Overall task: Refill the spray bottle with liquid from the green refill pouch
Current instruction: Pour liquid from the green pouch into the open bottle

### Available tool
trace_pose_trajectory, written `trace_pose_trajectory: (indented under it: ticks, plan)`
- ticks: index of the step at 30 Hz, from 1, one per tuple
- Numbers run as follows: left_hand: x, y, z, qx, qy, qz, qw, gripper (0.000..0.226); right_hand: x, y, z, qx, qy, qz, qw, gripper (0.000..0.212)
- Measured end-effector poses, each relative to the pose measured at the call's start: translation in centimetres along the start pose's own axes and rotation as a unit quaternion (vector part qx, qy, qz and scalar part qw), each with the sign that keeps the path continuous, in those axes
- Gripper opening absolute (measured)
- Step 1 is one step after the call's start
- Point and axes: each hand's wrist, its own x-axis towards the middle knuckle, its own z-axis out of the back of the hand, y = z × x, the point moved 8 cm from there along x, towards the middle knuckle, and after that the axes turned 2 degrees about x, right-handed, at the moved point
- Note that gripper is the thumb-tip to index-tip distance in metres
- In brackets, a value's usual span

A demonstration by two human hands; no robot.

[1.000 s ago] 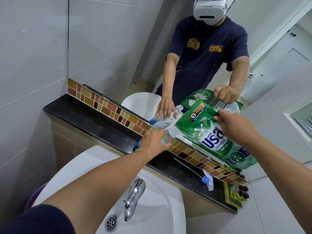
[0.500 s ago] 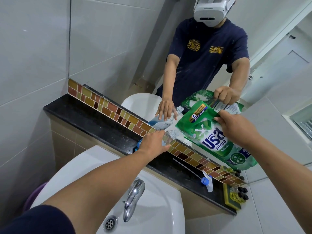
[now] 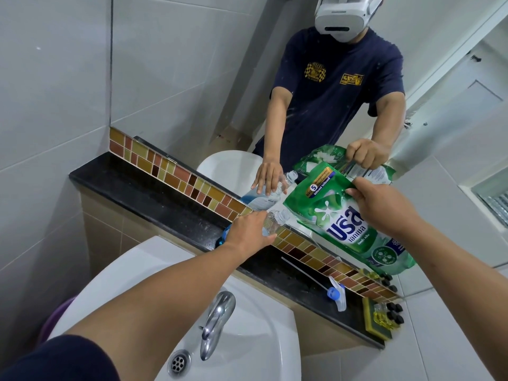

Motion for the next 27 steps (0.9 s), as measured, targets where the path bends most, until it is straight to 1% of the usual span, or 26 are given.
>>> trace_pose_trajectory:
  ticks: [9,15,27]
  plan:
    - [0.0,-0.1,-0.2,0.001,0.001,-0.003,1.0,0.06,0.1,0.0,0.2,-0.011,0.003,-0.003,1.0,0.03]
    - [0.1,-0.1,-0.3,0.003,0.005,-0.002,1.0,0.064,0.0,0.1,0.3,-0.007,0.002,0.0,1.0,0.03]
    - [0.2,-0.2,-0.5,0.006,0.014,-0.001,1.0,0.062,-0.1,0.4,1.3,-0.015,-0.013,0.012,1.0,0.036]
